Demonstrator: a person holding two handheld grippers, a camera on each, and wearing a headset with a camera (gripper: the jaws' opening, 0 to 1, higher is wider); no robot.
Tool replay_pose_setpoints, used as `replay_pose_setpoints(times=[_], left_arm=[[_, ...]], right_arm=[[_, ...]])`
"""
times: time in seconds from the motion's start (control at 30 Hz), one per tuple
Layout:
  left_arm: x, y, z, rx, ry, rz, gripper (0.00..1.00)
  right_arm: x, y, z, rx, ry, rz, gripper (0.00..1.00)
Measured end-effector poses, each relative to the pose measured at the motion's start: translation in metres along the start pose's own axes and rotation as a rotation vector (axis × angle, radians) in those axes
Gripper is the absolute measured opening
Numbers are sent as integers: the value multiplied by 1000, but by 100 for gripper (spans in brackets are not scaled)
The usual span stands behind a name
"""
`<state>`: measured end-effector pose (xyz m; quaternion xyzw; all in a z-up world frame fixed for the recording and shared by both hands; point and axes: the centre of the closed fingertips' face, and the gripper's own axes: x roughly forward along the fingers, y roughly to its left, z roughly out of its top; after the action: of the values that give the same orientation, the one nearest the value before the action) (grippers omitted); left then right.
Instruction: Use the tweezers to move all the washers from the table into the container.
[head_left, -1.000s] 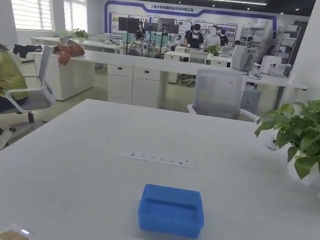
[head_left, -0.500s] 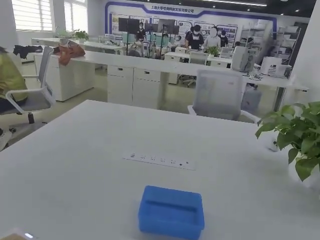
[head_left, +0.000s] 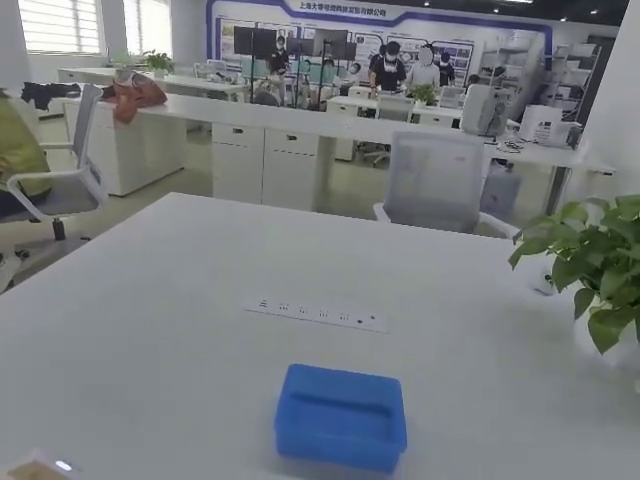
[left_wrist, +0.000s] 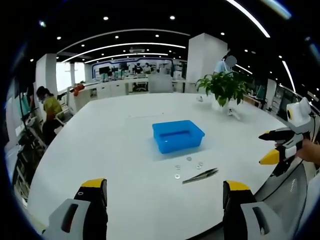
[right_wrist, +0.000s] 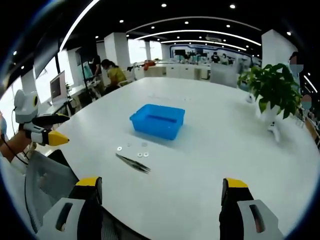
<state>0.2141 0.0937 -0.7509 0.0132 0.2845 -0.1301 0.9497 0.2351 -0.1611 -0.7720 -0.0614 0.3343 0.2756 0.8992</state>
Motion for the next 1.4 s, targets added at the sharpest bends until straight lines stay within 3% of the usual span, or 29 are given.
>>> replay_pose_setpoints(times=[0.33, 0.53, 0.63, 0.8, 0.9, 0.93, 1.07, 1.27, 1.4], left_arm=[[2, -1, -1, 6, 3, -4, 99], [8, -2, -3, 70, 27, -6, 99], [10, -3, -2, 106, 24, -10, 94], [19, -12, 1, 134, 24, -70, 86], [24, -19, 6, 179, -7, -120, 77], [26, -24, 8, 204, -9, -160, 72], [35, -31, 12, 262, -6, -231, 56], [52, -45, 3, 377, 73, -343, 35], [66, -49, -7, 442, 117, -373, 27]], right_arm=[[1, -2, 1, -3, -2, -3, 99], [4, 1, -2, -12, 13, 4, 99], [5, 1, -3, -16, 19, 3, 99], [8, 1, -6, -19, 34, 3, 99], [10, 0, -9, -29, 50, 0, 98], [10, -1, -10, -31, 56, -1, 98], [11, -2, -12, -27, 69, 2, 98], [14, -2, -12, -38, 87, 7, 98], [17, -2, -11, -33, 95, 6, 97]])
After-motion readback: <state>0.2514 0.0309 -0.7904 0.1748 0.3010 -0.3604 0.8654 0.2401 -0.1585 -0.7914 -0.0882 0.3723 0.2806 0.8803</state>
